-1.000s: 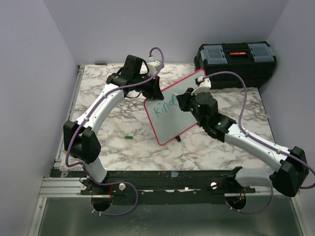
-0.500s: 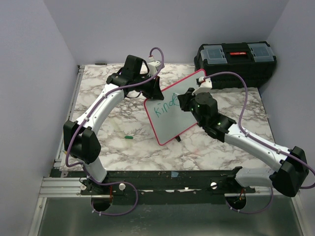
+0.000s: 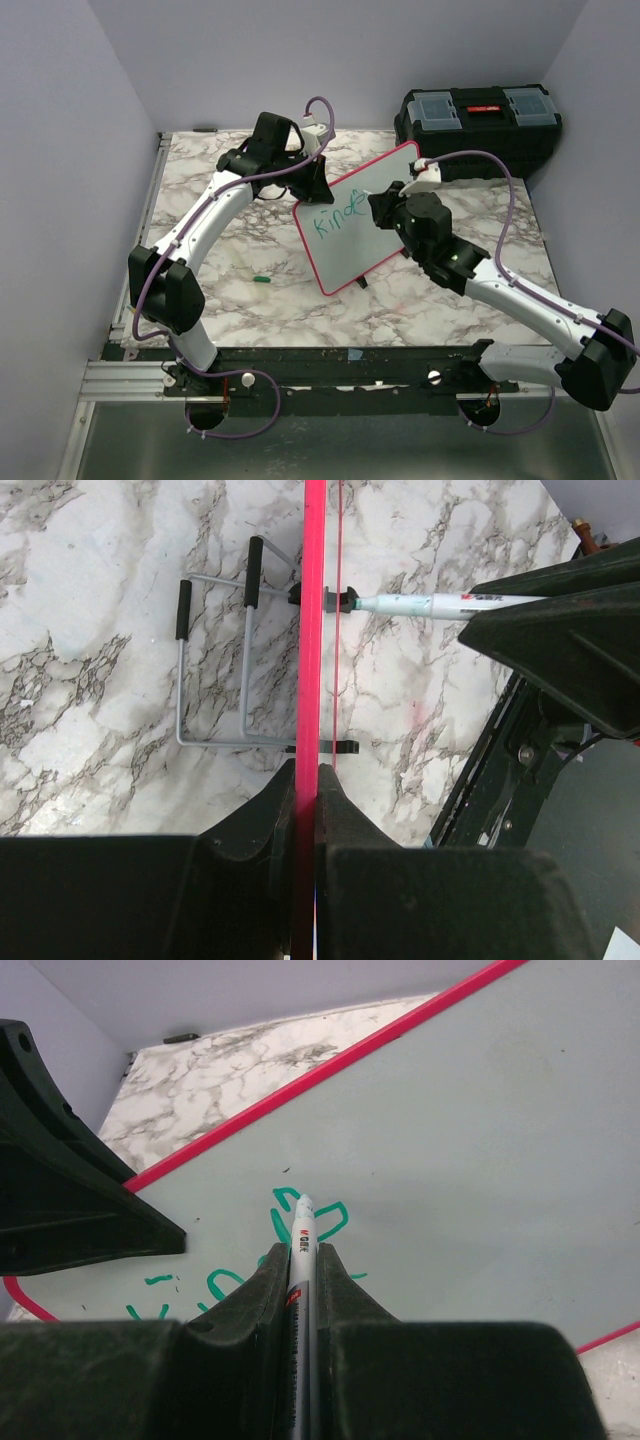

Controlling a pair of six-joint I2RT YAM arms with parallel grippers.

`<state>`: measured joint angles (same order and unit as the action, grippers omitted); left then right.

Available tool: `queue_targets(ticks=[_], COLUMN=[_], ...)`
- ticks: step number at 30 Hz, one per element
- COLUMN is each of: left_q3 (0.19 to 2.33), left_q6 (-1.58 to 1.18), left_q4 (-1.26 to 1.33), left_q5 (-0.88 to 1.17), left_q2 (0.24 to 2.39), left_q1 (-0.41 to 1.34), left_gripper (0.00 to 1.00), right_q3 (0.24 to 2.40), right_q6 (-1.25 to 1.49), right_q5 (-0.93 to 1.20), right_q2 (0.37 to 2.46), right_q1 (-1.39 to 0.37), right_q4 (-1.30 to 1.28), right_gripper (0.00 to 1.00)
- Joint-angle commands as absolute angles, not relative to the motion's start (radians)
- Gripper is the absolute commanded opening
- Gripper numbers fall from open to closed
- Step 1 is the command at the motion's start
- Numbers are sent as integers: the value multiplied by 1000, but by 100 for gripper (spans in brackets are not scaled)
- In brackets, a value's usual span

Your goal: Write a sentence on the whiteboard

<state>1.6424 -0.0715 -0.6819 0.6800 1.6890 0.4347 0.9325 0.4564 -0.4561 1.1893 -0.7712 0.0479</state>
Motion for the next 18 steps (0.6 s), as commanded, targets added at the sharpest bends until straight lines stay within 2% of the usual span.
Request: queue_targets(ticks=[1,10,18], left_q3=[1658,1655,1657], left_q6=[-29,-28,-28], left_q4=[-671,-672,-672], left_q5=[628,628,628], left_q2=[1648,1646,1649], left_q1=[441,442,441], left_gripper=[0,0,0], right_q3=[898,893,923], right_q6=[468,475,452], right_q5=[-546,-653,-605], right_q2=[1132,1141,1170], right_q1=[-773,-762,-718], right_q4=[15,-28,-13], right_gripper=[1,1,1])
